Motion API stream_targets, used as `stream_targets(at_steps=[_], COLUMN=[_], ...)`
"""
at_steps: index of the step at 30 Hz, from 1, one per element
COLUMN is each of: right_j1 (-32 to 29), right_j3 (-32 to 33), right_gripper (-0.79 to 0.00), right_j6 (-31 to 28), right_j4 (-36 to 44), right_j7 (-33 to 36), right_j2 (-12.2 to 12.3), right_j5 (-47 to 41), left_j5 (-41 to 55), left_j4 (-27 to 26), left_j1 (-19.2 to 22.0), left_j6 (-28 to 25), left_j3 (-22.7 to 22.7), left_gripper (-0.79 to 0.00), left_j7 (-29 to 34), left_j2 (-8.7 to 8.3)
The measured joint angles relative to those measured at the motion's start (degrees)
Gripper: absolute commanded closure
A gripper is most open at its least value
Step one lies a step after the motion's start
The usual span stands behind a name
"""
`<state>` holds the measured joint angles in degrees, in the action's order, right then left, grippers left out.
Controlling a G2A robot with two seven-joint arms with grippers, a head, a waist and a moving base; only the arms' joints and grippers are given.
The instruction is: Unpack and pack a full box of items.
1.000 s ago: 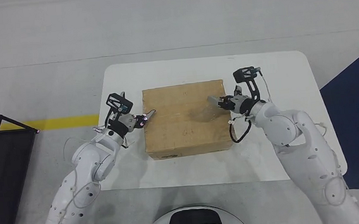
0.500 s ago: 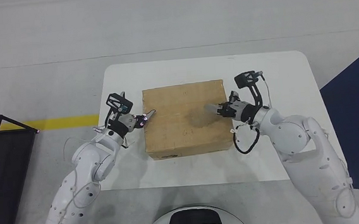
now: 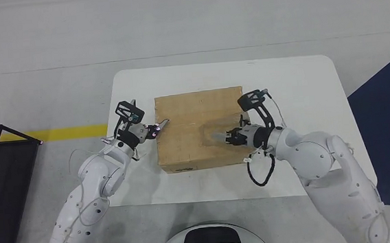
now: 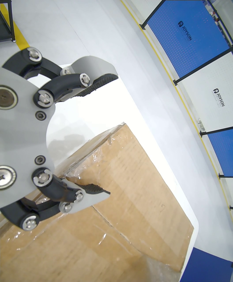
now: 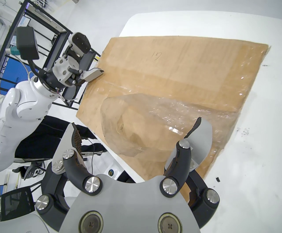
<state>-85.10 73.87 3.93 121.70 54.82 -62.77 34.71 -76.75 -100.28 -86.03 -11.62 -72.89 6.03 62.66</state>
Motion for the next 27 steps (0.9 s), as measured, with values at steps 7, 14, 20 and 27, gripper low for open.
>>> stream_targets(at_steps=[7,14,20,27], right_j1=[3.2,11.8,16.3,14.9], right_j3=[-7.4,-19.6,-27.9,-24.8], right_gripper=[-0.785,-0.785,-0.785,-0.785], right_j6=[1.7,1.6,-6.5,-2.5], right_j4=[0.9,-1.0,2.4,2.9], right_j7=[3.4,3.6,-11.3,-22.1], right_j2=[-0.5,-2.5,-5.0,-5.1], right_j5=[2.8,5.3,2.2,9.7], left_j5=[0.0,0.0,0.0,0.0], left_j4=[0.0,0.0,0.0,0.0], left_j1=[0.0,0.0,0.0,0.0], left_j6=[0.0,0.0,0.0,0.0], left_j3=[0.0,0.0,0.0,0.0], left_gripper=[-0.785,-0.785,-0.785,-0.785], left_j7=[0.0,0.0,0.0,0.0], left_j2=[0.0,0.0,0.0,0.0])
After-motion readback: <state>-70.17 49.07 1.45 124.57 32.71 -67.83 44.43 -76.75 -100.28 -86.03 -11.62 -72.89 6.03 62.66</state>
